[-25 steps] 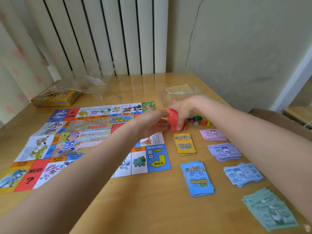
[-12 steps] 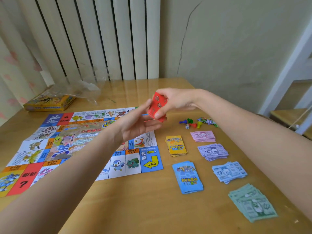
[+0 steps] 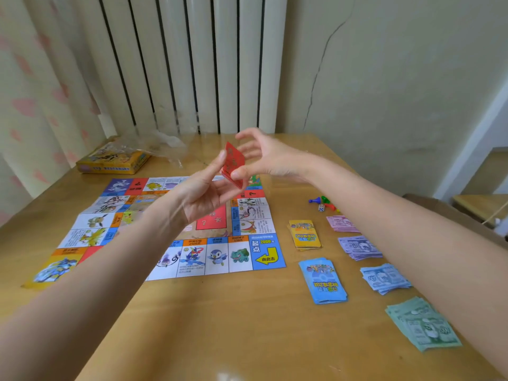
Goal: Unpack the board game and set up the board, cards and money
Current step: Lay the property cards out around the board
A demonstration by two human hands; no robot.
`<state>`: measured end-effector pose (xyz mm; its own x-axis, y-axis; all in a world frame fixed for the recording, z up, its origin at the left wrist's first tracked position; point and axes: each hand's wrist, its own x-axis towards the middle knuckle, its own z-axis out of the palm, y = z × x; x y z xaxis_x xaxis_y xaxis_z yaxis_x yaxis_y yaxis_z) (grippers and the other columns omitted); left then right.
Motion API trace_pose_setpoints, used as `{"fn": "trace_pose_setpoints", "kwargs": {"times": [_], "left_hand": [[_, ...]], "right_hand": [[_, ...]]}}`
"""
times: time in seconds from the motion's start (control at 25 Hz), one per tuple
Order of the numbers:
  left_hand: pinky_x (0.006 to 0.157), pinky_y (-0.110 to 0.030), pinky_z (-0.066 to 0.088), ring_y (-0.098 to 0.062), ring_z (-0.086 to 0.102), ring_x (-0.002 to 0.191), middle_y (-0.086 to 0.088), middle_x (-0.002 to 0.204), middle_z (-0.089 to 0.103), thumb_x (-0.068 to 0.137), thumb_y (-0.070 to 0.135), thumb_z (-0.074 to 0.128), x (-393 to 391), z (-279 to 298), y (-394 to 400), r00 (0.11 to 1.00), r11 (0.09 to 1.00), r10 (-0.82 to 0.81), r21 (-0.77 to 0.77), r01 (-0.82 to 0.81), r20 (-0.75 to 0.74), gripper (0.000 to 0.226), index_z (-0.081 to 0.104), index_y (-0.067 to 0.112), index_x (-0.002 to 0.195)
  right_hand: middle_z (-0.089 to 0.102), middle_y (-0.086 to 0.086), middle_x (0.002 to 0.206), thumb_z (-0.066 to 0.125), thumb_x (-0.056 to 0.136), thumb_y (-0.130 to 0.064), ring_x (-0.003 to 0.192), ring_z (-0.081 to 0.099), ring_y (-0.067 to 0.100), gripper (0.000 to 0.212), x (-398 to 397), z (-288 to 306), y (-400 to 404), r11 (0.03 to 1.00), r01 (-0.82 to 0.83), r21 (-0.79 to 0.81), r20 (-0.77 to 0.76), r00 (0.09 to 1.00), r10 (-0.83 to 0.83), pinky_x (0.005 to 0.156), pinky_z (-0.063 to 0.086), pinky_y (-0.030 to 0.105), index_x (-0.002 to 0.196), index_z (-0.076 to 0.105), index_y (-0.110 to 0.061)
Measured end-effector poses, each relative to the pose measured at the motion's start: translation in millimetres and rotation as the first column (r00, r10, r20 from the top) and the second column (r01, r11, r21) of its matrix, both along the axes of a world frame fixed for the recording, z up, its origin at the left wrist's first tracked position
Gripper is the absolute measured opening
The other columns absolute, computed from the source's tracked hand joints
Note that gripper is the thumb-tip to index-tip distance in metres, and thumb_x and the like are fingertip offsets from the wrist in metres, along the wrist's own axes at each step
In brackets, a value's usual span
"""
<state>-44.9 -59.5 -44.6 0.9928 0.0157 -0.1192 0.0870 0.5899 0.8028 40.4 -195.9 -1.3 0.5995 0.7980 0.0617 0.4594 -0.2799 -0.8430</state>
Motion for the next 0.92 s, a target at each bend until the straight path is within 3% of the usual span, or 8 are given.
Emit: {"fn": "trace_pose_setpoints", "kwargs": {"times": [0.16,0.28,0.48,0.64,0.72,0.8,0.84,0.92], "left_hand": [[0.056,-0.025,0.058,-0.020,0.070,0.064,-0.017,0.075,0.069,0.087,0.038,0.054,-7.8,5.5,12.6,0.991,0.991,0.127,0.055,-0.126,-0.032,0.035,0.060,0.007,0.103],[0.058,-0.025,0.059,-0.019,0.070,0.066,-0.016,0.085,0.068,0.090,0.039,0.052,-14.3,6.5,15.5,0.993,0.992,0.119,0.045,-0.118,-0.026,0.034,0.059,0.010,0.106],[0.062,-0.024,0.059,-0.018,0.072,0.073,-0.013,0.087,0.072,0.090,0.039,0.053,-23.1,4.3,22.6,0.995,0.994,0.104,-0.044,-0.105,-0.008,0.046,0.052,0.008,0.124],[0.071,-0.023,0.057,-0.018,0.070,0.073,-0.011,0.083,0.072,0.094,0.032,0.049,-26.2,1.3,35.2,0.987,0.961,0.146,0.245,-0.127,-0.062,0.031,0.062,0.005,0.102],[0.079,-0.026,0.054,-0.019,0.065,0.083,-0.009,0.093,0.068,0.096,0.025,0.049,-23.4,-6.3,44.5,0.955,0.731,0.285,0.661,-0.167,-0.074,0.031,0.060,0.001,0.111],[0.089,-0.030,0.045,-0.022,0.058,0.103,-0.010,0.113,0.062,0.095,0.019,0.050,-19.7,-16.4,53.3,0.961,0.212,0.276,0.977,-0.025,-0.035,0.031,0.061,0.002,0.119],[0.088,-0.030,0.044,-0.024,0.057,0.106,-0.011,0.119,0.061,0.094,0.016,0.049,-18.4,-20.8,54.1,0.974,-0.013,0.211,0.996,0.088,-0.083,0.030,0.062,0.004,0.120],[0.071,-0.027,0.045,-0.023,0.058,0.087,-0.012,0.111,0.064,0.092,0.011,0.046,-16.1,-28.6,51.7,0.960,-0.278,0.142,0.921,0.274,-0.243,0.030,0.062,0.005,0.117]], "right_hand": [[0.053,0.004,0.127,0.079,0.071,-0.020,0.122,0.048,0.011,0.051,-7.2,1.1,14.5,0.999,-0.037,-0.020,0.168,0.985,0.040,0.108,0.036,0.030,0.110,0.046,-0.017],[0.056,0.003,0.122,0.080,0.070,-0.024,0.120,0.050,0.013,0.045,-12.9,0.0,24.5,0.994,-0.044,-0.103,0.301,0.951,0.073,0.107,0.038,0.033,0.104,0.050,-0.018],[0.060,0.003,0.104,0.079,0.072,-0.016,0.106,0.059,0.019,0.036,-23.5,2.4,34.5,0.997,-0.062,-0.052,0.216,0.974,0.071,0.098,0.047,0.033,0.097,0.054,-0.018],[0.058,0.001,0.103,0.078,0.072,-0.017,0.103,0.057,0.020,0.032,-15.8,-11.4,42.3,0.992,-0.034,-0.121,0.221,0.973,0.060,0.093,0.046,0.031,0.093,0.054,-0.022],[0.056,0.000,0.106,0.079,0.071,-0.019,0.102,0.054,0.018,0.033,-8.2,-25.9,45.9,0.955,0.017,-0.296,0.291,0.954,0.073,0.090,0.044,0.029,0.095,0.056,-0.020],[0.054,-0.001,0.105,0.079,0.071,-0.020,0.099,0.053,0.016,0.035,-5.3,-42.1,51.3,0.888,0.016,-0.459,0.332,0.931,0.154,0.082,0.044,0.026,0.098,0.058,-0.017],[0.054,-0.003,0.103,0.079,0.071,-0.022,0.095,0.052,0.014,0.035,-5.6,-48.5,54.0,0.861,0.007,-0.508,0.350,0.915,0.199,0.076,0.044,0.023,0.098,0.058,-0.018],[0.052,-0.006,0.097,0.079,0.070,-0.026,0.084,0.049,0.010,0.033,-6.5,-56.2,59.8,0.839,-0.005,-0.544,0.379,0.891,0.251,0.064,0.040,0.018,0.095,0.057,-0.021]]}}
